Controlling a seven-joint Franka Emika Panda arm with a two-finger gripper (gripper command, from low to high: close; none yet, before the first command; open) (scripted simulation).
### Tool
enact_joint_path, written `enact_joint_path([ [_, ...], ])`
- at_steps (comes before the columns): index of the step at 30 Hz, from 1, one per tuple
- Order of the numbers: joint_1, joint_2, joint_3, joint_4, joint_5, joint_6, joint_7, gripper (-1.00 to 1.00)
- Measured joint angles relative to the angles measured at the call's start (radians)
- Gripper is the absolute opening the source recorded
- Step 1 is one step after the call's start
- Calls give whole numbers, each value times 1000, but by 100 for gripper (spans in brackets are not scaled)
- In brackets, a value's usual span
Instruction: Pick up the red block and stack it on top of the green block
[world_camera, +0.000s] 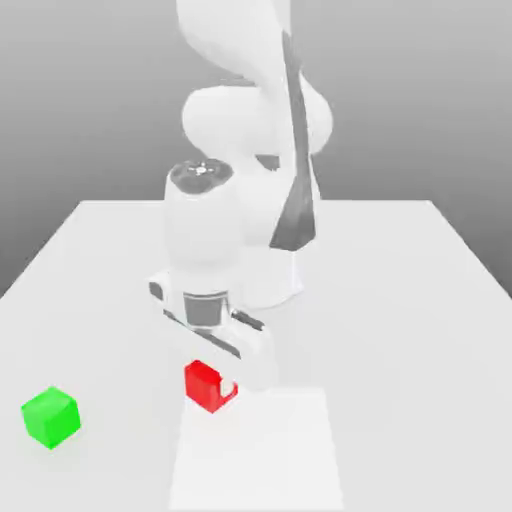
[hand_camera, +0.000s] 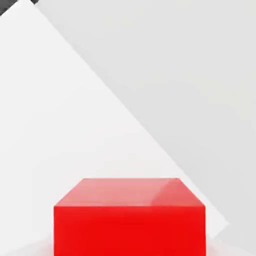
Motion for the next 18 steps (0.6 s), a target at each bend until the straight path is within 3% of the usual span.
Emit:
enact_joint_path([
  [9, -273, 77, -166, 284, 20, -208, 94, -100],
  [14, -303, 230, -165, 337, 56, -109, 87, -100],
  [15, -309, 261, -158, 339, 65, -81, 80, 100],
  [18, -309, 261, -158, 339, 65, -81, 80, 100],
])
